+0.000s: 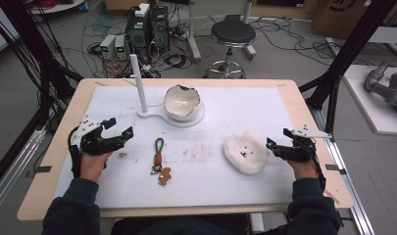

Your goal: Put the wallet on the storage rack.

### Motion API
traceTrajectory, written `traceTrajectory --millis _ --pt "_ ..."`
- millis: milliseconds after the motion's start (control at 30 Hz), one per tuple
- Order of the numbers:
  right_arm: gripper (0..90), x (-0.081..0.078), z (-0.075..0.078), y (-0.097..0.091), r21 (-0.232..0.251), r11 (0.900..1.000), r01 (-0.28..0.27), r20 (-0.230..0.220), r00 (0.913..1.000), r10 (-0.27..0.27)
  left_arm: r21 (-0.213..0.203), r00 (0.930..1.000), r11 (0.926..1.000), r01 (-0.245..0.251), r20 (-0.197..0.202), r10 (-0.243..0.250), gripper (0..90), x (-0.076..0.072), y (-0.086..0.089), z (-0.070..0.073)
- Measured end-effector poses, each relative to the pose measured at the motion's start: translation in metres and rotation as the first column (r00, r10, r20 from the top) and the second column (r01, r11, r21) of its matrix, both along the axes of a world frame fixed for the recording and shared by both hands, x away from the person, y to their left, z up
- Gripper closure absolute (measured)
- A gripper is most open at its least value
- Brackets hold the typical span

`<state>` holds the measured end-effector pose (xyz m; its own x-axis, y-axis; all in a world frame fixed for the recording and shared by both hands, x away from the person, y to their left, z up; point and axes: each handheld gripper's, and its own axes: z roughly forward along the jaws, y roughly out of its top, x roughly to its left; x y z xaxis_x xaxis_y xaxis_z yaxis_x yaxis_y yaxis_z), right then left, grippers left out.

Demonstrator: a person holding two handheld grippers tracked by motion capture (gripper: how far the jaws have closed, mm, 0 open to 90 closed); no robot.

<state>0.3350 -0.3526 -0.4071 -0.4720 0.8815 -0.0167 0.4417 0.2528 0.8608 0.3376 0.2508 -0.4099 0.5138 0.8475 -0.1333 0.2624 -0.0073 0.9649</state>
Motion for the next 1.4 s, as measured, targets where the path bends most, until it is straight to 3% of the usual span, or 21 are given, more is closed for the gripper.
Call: traceTrajectory --millis 467,767,833,933,1100,1200,1267,1400 --pt "20.6 0.000 -0.003 -0.002 0.010 0.9999 0.003 -0.005 1.0000 -0.003 -0.005 0.9998 0.9999 0.014 -0.015 -0.014 20.5 0.002 -0.005 -0.001" --pt "20.6 -0.001 -0.003 -0.003 0.002 1.0000 0.005 -0.001 1.0000 -0.005 0.031 0.9978 0.9986 0.043 -0.052 -0.041 22.1 -0.002 -0.023 -0.001" --pt "20.6 0.000 -0.003 -0.002 -0.002 1.0000 0.007 -0.005 1.0000 -0.007 0.040 0.9953 0.9971 0.065 -0.075 -0.062 24.3 -0.002 -0.028 -0.002" --pt "20.7 -0.001 -0.001 0.000 -0.005 0.9999 0.010 -0.002 0.9999 -0.010 0.048 0.9863 0.9919 0.118 -0.122 -0.111 34.6 -0.003 -0.036 -0.006" --pt "20.6 -0.002 -0.001 0.001 -0.006 0.9999 0.010 -0.006 0.9999 -0.011 0.070 0.9800 0.9850 0.157 -0.134 -0.147 34.5 -0.004 -0.049 -0.008" --pt "21.1 0.001 -0.004 0.002 0.009 0.9993 -0.035 -0.058 0.9976 0.036 0.072 0.9784 0.9829 0.169 -0.132 -0.159 34.1 -0.004 -0.051 -0.008" --pt "21.1 0.003 -0.007 0.006 -0.012 0.9978 -0.065 -0.091 0.9939 0.063 0.073 0.9785 0.9830 0.168 -0.133 -0.158 33.6 -0.004 -0.051 -0.008" --pt "21.7 0.008 -0.016 0.016 -0.008 0.9909 -0.134 -0.184 0.9743 0.131 0.065 0.9790 0.9834 0.169 -0.126 -0.160 33.5 -0.005 -0.049 -0.008"
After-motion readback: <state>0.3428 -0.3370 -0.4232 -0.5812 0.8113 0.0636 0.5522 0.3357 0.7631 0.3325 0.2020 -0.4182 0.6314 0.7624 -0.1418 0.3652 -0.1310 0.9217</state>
